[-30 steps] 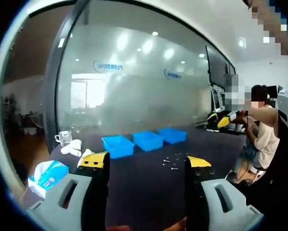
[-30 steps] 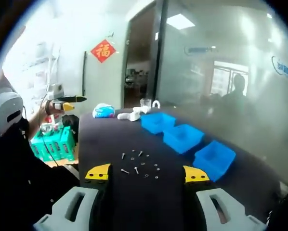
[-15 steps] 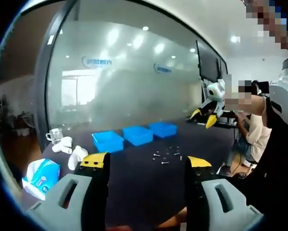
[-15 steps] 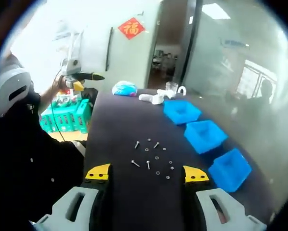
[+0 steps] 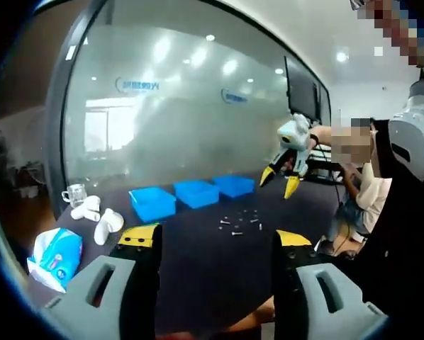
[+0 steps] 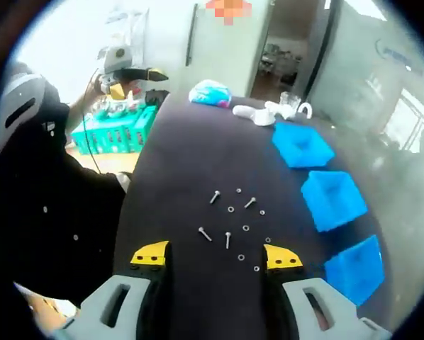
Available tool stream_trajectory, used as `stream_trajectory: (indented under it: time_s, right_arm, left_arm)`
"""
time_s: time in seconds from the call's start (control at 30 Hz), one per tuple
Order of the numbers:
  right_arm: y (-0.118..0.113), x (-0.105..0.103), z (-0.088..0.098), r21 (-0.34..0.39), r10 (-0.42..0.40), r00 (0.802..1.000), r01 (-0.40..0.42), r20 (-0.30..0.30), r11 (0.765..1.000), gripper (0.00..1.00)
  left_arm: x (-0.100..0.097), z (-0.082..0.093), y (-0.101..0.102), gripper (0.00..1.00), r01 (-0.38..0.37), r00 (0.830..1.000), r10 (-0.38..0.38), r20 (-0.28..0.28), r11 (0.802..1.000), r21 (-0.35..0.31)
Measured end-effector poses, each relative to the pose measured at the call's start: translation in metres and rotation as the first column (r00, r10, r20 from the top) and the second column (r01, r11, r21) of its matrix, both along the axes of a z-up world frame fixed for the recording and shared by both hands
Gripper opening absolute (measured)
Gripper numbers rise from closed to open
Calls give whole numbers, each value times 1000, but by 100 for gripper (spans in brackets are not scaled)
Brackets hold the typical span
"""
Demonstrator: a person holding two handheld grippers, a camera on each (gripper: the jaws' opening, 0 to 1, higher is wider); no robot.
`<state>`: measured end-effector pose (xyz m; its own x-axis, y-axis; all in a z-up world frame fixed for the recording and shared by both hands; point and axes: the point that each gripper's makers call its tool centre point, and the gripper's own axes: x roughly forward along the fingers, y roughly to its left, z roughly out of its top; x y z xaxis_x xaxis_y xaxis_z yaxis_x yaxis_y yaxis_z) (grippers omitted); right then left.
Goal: Sort the screws, nuts, and washers into the corresponding bins
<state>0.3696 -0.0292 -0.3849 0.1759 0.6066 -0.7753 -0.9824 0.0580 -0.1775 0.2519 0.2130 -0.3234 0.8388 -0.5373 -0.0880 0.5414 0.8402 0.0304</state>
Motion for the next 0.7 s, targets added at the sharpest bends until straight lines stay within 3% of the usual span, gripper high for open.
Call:
stream_trajectory:
  time_s: [0.23, 0.43, 0.7]
  right_arm:
    - [15, -7, -19, -106, 105, 994, -108, -30, 989, 42]
    - [23, -10, -37, -208, 212, 977, -212, -18, 955, 40]
    - [30, -11, -53, -274, 276, 960, -276, -40, 921, 35]
  left_arm:
    - [0, -3, 2, 58, -5, 1000, 5, -7, 1000, -13]
    - [-2, -6, 1, 58, -1, 1000, 1, -13, 1000, -9]
    - [-4, -9, 1, 58, 1, 1000, -1, -23, 1000, -2]
